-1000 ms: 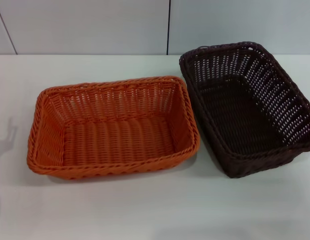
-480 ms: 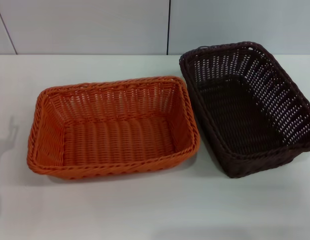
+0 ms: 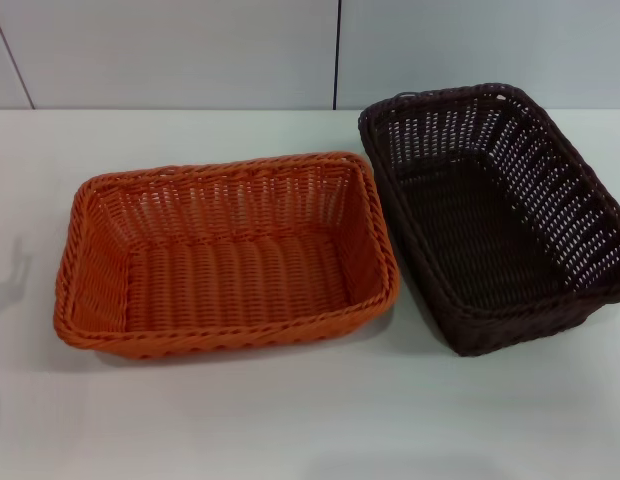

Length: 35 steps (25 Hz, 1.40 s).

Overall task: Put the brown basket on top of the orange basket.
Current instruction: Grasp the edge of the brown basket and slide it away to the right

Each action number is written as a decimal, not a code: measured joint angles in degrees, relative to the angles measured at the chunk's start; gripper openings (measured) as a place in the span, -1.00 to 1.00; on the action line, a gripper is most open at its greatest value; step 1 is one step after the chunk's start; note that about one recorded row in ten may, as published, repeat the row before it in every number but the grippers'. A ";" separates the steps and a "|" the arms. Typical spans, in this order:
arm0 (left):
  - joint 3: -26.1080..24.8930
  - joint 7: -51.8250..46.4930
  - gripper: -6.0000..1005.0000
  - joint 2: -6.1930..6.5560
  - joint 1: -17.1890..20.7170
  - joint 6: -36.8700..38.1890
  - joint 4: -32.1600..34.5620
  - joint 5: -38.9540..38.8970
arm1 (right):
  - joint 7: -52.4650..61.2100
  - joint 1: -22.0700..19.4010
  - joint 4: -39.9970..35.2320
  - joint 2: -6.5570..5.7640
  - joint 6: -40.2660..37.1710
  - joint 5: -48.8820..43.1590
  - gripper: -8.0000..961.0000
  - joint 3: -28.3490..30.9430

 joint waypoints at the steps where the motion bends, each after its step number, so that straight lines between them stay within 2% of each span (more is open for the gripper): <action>1: -0.01 0.00 0.55 0.00 -0.05 -0.14 0.17 0.00 | 0.02 -0.19 0.04 -0.03 -0.59 -0.02 0.72 -0.11; 7: -0.38 -0.27 0.55 0.00 -0.26 -0.99 0.48 -0.02 | 0.86 -0.74 -1.83 -0.10 -0.82 0.69 0.72 0.45; 9: -0.63 -1.03 0.55 0.00 -0.27 -1.01 0.48 -0.05 | 3.76 -0.72 -4.39 -0.56 1.51 0.62 0.72 0.74; 11: -0.74 -2.12 0.55 0.04 -0.16 -1.03 0.47 -0.04 | 8.69 -0.69 -8.12 -1.85 6.04 -0.54 0.72 1.23; 14: -0.79 -2.70 0.55 0.08 0.20 -0.92 0.46 -0.05 | 15.43 -0.89 -15.91 -4.96 15.74 -5.00 0.72 1.78; 15: -0.80 -2.72 0.55 0.09 0.26 -0.86 0.46 -0.05 | 16.67 -1.06 -18.36 -5.60 18.68 -6.51 0.72 2.06; 17: -0.85 -2.73 0.55 0.17 0.31 -0.84 0.45 -0.06 | 21.53 -1.80 -27.18 -6.92 30.26 -12.26 0.72 4.03; 19: -0.86 -2.73 0.55 0.24 0.31 -0.94 0.56 -0.03 | 29.31 -2.44 -36.95 -7.56 44.43 -21.33 0.72 7.01; 22: -0.86 -2.73 0.55 0.26 -0.03 -0.98 1.27 -0.05 | 46.75 -2.63 -50.32 -7.58 60.47 -41.55 0.72 10.55; 24: -0.87 -2.73 0.55 0.26 -0.31 -1.00 1.70 -0.04 | 62.12 -2.17 -56.82 -7.56 66.42 -57.38 0.72 11.82; 26: -0.94 -2.73 0.55 0.26 -0.42 -1.01 1.82 -0.04 | 80.55 -0.88 -62.27 -7.59 67.88 -74.88 0.72 14.30; 29: -1.33 -2.73 0.55 0.26 -0.44 -1.03 1.89 -0.03 | 99.52 1.54 -65.79 -7.12 62.57 -92.50 0.72 19.00; 31: -1.67 -2.73 0.55 0.26 -0.46 -1.07 2.18 -0.05 | 107.82 3.39 -67.34 -6.56 57.60 -101.05 0.72 22.24; 35: -2.33 -2.76 0.55 0.30 -0.54 -1.15 2.58 -0.04 | 117.39 6.28 -71.44 -5.79 46.45 -113.60 0.72 28.12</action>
